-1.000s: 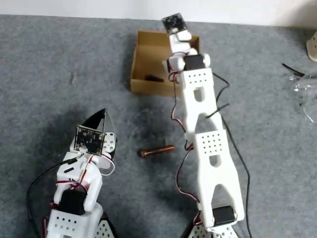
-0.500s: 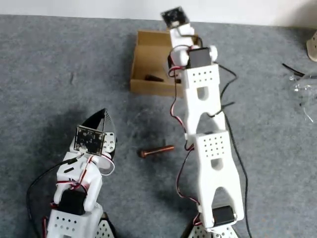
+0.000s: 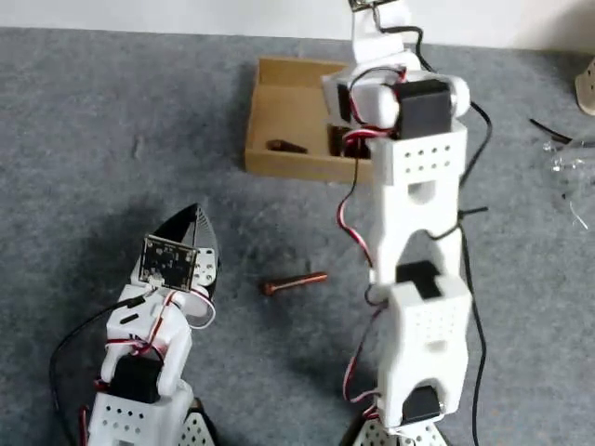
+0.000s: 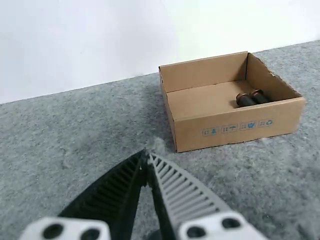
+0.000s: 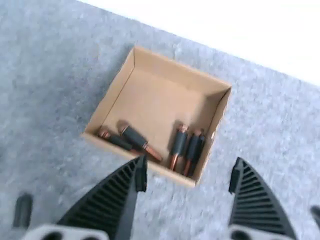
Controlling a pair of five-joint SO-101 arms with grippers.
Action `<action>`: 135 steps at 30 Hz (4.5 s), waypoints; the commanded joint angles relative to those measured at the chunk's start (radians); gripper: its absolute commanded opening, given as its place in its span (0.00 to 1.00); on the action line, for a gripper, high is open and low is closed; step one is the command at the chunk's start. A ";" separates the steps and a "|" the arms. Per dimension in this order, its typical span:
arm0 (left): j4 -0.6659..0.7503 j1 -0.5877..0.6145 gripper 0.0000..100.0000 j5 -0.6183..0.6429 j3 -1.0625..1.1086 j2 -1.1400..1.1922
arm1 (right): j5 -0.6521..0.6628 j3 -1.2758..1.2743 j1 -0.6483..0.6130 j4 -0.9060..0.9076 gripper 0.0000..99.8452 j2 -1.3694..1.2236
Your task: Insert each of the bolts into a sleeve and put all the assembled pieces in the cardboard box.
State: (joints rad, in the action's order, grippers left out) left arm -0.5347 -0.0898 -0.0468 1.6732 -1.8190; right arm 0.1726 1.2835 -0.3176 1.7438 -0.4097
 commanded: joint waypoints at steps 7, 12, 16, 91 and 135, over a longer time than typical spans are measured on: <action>0.020 0.058 0.01 0.002 0.022 -0.002 | -0.005 -0.558 -0.306 0.016 0.24 0.501; 0.021 0.125 0.01 0.003 0.018 -0.004 | -0.011 -0.753 -0.483 -0.015 0.24 0.628; 0.017 0.222 0.01 0.003 0.001 -0.004 | -0.011 -0.947 -0.518 -0.128 0.24 0.636; -0.146 0.711 0.01 0.133 -0.036 -0.002 | -0.574 -0.932 -0.598 -0.667 0.24 -0.225; -0.146 0.711 0.01 0.133 -0.036 -0.002 | -0.574 -0.912 -0.555 -0.722 0.23 -0.234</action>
State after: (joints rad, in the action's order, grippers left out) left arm -0.6989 0.6268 0.0852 1.6456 -1.8190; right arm -0.3951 0.3521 -0.8991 1.0549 -0.6490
